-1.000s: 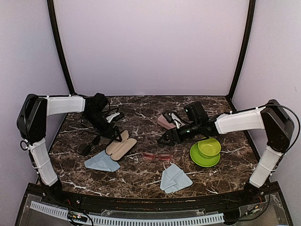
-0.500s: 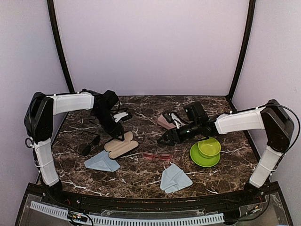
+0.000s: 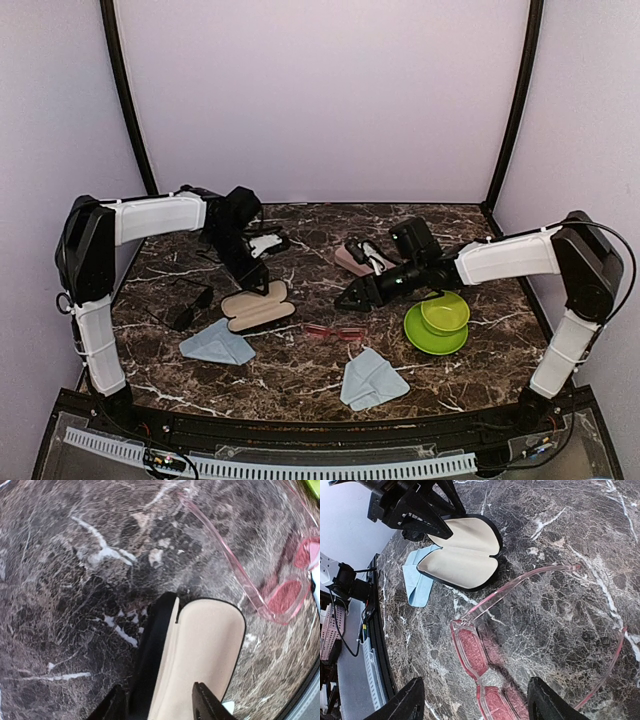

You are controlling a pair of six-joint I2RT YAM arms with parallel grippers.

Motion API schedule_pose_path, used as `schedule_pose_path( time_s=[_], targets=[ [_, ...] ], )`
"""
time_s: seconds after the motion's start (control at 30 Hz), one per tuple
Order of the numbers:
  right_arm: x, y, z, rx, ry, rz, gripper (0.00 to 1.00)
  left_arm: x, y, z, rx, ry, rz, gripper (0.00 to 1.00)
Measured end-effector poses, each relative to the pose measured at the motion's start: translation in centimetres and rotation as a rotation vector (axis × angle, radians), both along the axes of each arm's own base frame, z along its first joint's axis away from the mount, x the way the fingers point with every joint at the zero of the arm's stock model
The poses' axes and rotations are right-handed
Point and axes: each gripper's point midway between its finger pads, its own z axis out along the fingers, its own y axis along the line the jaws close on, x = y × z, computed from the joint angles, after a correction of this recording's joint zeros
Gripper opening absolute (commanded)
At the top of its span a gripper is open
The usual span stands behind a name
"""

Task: Organize the sunglasses
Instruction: Place the opened sunglasses case at the center of the board, then move the glasses cleaning cloth to the center of the board.

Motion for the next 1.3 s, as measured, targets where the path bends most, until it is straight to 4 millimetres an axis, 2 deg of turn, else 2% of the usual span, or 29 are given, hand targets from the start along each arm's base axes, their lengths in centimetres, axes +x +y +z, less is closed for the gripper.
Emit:
schedule_pose_path(
  time_s=[0.13,0.27,0.4,0.53,0.63,0.77,0.9,1.0,1.13,1.3],
  targets=[
    [0.0,0.0,-0.1,-0.003,0.001,-0.001,0.71,0.8,0.4,0.3,0.027,-0.044,0.028,0.63],
    [-0.2,0.1,-0.2,-0.009,-0.001,-0.001,0.71,1.2,1.2,2.4,0.018,-0.124,0.09,0.68],
    [-0.1,0.1,-0.2,-0.015,-0.006,-0.006,0.71,0.2,2.4,6.2,-0.037,-0.216,0.175,0.68],
    [-0.1,0.1,-0.3,-0.018,-0.009,-0.01,0.71,-1.4,3.8,8.5,-0.088,-0.25,0.287,0.63],
    [0.0,0.1,-0.3,-0.02,-0.011,-0.013,0.71,-3.0,5.0,7.5,-0.09,-0.211,0.377,0.58],
    [-0.1,0.3,-0.3,-0.02,-0.013,-0.012,0.71,-6.2,7.3,4.2,-0.058,-0.112,0.537,0.49],
    [-0.4,0.5,-0.3,-0.02,-0.013,-0.005,0.7,-9.0,9.0,2.4,-0.049,-0.056,0.678,0.41],
    [-0.5,0.6,-0.3,-0.019,-0.013,-0.001,0.7,-10.4,9.0,1.8,-0.06,-0.038,0.737,0.39],
    [-0.6,0.7,-0.3,-0.018,-0.012,0.002,0.7,-11.9,8.5,-0.2,-0.034,0.007,0.773,0.39],
    [-0.9,0.9,-0.6,-0.019,-0.006,0.01,0.7,-12.0,8.0,-2.2,0.006,0.03,0.795,0.4]
  ],
)
